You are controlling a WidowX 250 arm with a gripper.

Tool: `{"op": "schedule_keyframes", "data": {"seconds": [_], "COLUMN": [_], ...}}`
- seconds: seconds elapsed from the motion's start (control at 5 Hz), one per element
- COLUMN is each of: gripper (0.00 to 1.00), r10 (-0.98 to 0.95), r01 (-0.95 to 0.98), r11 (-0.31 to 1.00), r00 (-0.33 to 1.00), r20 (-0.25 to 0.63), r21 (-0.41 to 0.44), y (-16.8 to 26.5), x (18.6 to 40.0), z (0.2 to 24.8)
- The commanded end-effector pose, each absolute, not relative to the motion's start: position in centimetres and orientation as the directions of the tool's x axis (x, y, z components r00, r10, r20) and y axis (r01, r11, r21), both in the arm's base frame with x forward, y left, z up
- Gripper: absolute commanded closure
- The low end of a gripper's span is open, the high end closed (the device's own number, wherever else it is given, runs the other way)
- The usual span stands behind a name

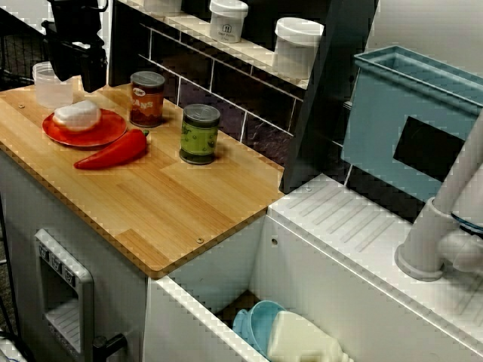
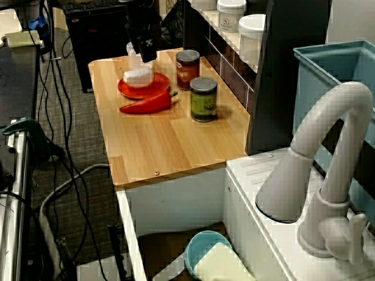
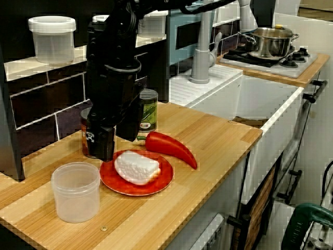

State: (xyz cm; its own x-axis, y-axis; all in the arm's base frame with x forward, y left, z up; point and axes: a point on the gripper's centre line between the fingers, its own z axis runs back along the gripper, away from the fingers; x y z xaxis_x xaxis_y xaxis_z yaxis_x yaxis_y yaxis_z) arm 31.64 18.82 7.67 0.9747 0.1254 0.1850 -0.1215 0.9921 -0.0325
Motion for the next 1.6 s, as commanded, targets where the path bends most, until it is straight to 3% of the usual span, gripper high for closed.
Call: {"op": "schedule_keyframes", "data": {"seconds": [0.0, 1.4], "gripper": [0.0, 0.0], "r10": [0.126, 0.106], "r01": [-0.123, -0.126], "r11": [0.992, 0.99], "r00": [0.968, 0.964], "r20": [0.219, 0.242], "r21": [-0.027, 0.066], "y": [20.1, 21.7], "x": [31.9, 32.1], "z": [10.7, 9.1]}}
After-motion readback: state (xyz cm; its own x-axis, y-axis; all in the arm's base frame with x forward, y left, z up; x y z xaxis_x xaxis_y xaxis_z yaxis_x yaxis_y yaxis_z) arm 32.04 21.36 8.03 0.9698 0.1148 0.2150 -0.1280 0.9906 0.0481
